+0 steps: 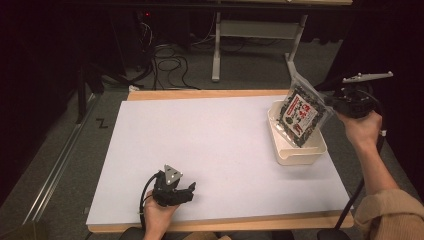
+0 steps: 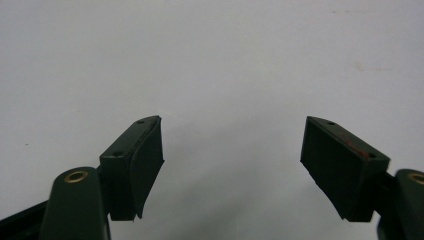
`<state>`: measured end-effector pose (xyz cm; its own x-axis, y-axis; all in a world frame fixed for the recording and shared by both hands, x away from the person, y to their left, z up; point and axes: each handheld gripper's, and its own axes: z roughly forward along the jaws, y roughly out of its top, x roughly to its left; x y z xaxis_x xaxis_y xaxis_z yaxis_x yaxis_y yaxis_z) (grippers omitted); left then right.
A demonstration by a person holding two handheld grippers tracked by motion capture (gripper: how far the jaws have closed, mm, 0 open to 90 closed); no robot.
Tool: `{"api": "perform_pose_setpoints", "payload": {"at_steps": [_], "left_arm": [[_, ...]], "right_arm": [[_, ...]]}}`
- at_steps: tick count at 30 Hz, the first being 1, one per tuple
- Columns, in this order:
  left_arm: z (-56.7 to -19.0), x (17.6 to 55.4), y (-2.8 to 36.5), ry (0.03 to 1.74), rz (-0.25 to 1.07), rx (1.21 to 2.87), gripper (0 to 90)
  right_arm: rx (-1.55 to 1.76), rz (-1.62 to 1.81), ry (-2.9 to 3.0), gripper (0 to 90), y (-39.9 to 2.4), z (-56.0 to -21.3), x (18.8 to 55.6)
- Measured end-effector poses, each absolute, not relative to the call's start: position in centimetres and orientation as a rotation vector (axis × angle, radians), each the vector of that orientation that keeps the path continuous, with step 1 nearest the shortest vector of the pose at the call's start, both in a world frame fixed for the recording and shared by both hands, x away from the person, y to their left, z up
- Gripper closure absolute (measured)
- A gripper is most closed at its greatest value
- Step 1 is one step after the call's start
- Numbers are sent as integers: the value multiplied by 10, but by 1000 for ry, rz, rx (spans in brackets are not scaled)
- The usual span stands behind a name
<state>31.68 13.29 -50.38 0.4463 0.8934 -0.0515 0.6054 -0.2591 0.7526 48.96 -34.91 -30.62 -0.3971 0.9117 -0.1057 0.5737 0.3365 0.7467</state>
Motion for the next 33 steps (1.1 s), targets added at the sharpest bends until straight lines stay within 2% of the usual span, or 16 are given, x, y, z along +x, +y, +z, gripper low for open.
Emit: {"api": "perform_pose_setpoints", "payload": {"at_steps": [3, 9, 12, 13, 14, 19, 27, 33], "left_arm": [[-504, 320, 130, 1243, 510, 1976, 250], [-503, 323, 126, 1223, 493, 1988, 250], [-503, 322, 128, 1226, 498, 1985, 250], [-503, 322, 128, 1226, 498, 1985, 250], [-503, 322, 128, 1227, 497, 1981, 250], [-503, 322, 129, 1231, 501, 1975, 251], [-503, 324, 127, 1227, 494, 1977, 251], [-502, 323, 126, 1213, 495, 1979, 251]], "right_arm": [[1359, 946, 2032, 882, -365, -313, 486], [1376, 913, 1988, 788, -366, -314, 486], [1376, 889, 1977, 688, -365, -314, 486], [1376, 889, 1977, 688, -365, -314, 486], [1374, 870, 1969, 622, -366, -315, 486], [1375, 876, 1950, 552, -370, -316, 484], [1306, 939, 1926, 477, -368, -311, 466], [1274, 967, 1916, 464, -365, -308, 455]]}}
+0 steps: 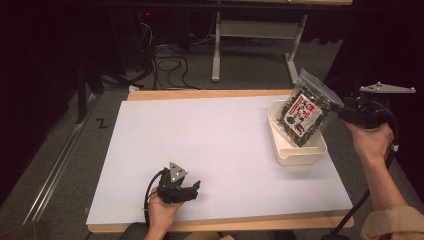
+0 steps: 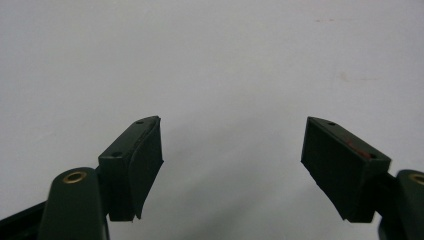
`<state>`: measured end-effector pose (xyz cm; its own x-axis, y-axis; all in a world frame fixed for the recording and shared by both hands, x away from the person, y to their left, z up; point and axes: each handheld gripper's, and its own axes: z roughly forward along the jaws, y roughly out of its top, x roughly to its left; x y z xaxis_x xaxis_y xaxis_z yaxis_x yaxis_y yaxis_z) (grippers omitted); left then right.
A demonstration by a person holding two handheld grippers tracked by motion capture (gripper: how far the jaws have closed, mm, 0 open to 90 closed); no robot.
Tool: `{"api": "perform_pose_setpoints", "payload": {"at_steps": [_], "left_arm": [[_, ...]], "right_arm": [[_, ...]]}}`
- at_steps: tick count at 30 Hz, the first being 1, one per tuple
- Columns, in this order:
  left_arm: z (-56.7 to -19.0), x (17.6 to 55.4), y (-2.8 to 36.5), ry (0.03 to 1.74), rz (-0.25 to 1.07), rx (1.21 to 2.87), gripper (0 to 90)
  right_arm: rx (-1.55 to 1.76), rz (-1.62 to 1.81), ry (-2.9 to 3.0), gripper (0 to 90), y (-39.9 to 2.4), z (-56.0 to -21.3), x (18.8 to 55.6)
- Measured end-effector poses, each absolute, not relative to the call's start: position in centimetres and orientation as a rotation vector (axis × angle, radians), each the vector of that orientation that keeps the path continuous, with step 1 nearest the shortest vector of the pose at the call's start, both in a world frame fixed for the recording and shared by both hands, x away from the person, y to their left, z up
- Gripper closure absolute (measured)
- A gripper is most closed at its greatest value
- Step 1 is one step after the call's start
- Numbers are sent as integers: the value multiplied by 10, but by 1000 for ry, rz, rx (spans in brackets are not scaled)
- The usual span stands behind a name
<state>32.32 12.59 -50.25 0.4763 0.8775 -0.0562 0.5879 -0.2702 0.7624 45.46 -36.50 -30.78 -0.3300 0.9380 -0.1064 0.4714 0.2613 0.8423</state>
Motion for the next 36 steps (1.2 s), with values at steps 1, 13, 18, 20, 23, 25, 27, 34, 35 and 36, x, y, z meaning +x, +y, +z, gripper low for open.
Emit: {"api": "perform_pose_setpoints", "payload": {"at_steps": [1, 13, 18, 20, 23, 25, 27, 34, 35, 36], "left_arm": [[-502, 323, 127, 1216, 497, 1977, 250], [-502, 324, 127, 1223, 495, 1975, 249], [-503, 325, 124, 1215, 488, 1990, 247], [-503, 324, 125, 1222, 485, 1985, 247], [-502, 324, 129, 1259, 478, 1976, 243], [-502, 325, 129, 1267, 473, 1972, 239], [-502, 327, 128, 1273, 464, 1978, 239], [-502, 326, 130, 1281, 463, 1964, 232], [-502, 326, 130, 1281, 463, 1964, 232], [-502, 327, 128, 1271, 471, 1977, 232]], "right_arm": [[1268, 971, 1913, 462, -364, -308, 453], [1223, 1010, 1904, 451, -356, -314, 432], [1187, 1063, 1922, 435, -356, -314, 423], [1191, 1077, 1921, 426, -356, -314, 421], [1167, 1102, 1922, 418, -354, -315, 418], [1164, 1107, 1928, 411, -353, -315, 416], [1147, 1132, 1923, 407, -350, -314, 412], [1115, 1177, 1925, 405, -344, -316, 404], [1115, 1177, 1925, 405, -344, -316, 404], [1118, 1179, 1924, 406, -344, -317, 403]]}}
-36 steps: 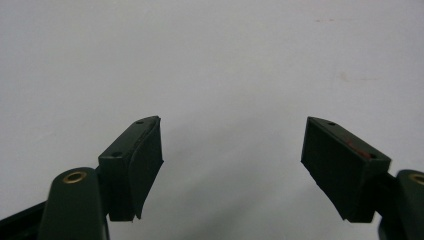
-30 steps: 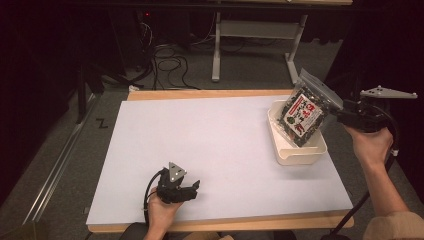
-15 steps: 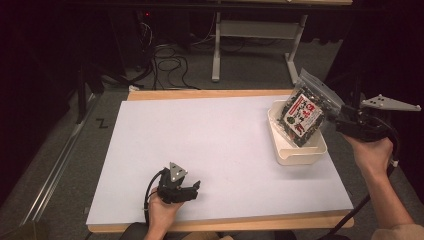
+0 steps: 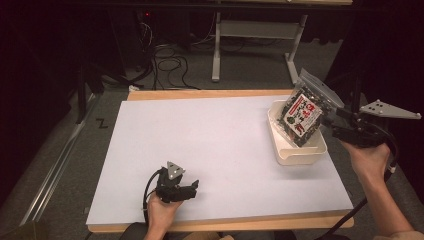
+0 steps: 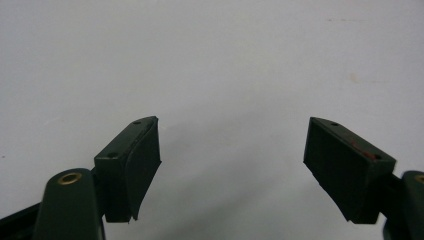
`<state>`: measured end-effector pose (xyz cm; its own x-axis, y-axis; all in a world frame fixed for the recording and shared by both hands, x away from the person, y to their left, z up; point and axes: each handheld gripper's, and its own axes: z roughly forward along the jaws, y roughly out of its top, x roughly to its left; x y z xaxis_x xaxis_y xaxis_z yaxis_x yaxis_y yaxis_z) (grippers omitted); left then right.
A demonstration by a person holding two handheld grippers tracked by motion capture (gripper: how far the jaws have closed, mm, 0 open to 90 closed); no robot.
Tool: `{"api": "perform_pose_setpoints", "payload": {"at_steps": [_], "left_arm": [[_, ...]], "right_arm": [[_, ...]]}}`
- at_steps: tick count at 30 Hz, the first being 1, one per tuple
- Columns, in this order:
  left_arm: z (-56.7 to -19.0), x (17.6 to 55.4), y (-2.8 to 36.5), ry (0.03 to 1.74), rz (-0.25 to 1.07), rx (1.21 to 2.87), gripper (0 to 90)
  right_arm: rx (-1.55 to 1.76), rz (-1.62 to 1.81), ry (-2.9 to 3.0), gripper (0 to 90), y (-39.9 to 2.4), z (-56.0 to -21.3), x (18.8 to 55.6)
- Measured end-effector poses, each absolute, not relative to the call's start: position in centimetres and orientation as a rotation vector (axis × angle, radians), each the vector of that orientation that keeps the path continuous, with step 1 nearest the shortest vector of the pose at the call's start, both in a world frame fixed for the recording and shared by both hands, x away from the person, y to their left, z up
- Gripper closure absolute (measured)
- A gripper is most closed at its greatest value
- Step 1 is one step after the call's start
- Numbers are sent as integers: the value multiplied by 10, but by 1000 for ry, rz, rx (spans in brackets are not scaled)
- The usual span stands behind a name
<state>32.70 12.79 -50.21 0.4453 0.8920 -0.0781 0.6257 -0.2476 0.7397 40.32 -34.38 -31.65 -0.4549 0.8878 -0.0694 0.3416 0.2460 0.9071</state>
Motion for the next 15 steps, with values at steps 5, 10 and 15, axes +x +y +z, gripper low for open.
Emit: {"api": "perform_pose_setpoints", "payload": {"at_steps": [5, 10, 15], "left_arm": [[-502, 326, 127, 1271, 480, 1979, 224], [-502, 326, 128, 1274, 483, 1974, 222], [-502, 326, 128, 1271, 484, 1980, 222]], "right_arm": [[1109, 1193, 1940, 437, -342, -319, 399], [1086, 1205, 1956, 438, -334, -321, 394], [1069, 1221, 1979, 449, -328, -323, 388]]}}
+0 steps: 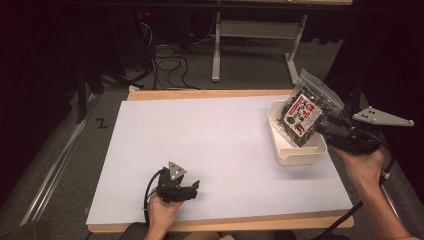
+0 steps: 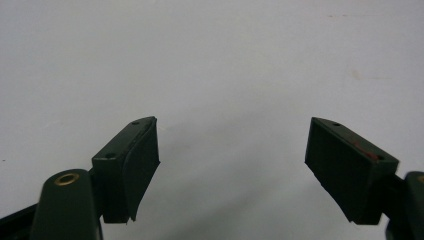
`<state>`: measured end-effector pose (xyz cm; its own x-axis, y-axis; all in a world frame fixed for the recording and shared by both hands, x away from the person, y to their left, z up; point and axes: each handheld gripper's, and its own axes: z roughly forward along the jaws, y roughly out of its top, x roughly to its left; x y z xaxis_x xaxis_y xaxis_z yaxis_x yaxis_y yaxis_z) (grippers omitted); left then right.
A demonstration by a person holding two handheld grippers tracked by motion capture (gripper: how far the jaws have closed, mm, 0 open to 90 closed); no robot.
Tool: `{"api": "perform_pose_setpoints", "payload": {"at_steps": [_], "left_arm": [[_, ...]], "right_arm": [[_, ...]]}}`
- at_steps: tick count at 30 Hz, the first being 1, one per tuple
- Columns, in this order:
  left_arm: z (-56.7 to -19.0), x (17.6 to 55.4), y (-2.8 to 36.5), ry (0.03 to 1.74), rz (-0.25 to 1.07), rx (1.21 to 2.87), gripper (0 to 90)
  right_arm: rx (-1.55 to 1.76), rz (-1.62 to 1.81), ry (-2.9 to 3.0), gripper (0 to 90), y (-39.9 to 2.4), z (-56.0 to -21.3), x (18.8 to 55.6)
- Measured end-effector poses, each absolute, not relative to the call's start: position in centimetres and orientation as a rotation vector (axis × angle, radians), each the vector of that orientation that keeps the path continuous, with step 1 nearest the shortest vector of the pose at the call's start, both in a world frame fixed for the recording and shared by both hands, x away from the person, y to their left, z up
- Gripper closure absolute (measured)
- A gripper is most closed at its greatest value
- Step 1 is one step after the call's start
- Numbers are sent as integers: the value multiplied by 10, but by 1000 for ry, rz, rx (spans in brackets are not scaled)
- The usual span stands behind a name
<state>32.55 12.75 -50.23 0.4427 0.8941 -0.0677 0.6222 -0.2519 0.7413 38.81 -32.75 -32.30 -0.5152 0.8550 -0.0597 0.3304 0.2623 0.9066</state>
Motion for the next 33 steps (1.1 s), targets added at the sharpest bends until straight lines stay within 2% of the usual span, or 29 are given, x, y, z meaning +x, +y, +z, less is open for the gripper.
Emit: {"api": "perform_pose_setpoints", "payload": {"at_steps": [7, 33], "left_arm": [[-502, 325, 127, 1262, 487, 1974, 224], [-501, 323, 129, 1254, 500, 1962, 227]], "right_arm": [[1078, 1229, 2001, 424, -319, -327, 384], [1070, 1303, 2075, 416, -301, -348, 372]]}}
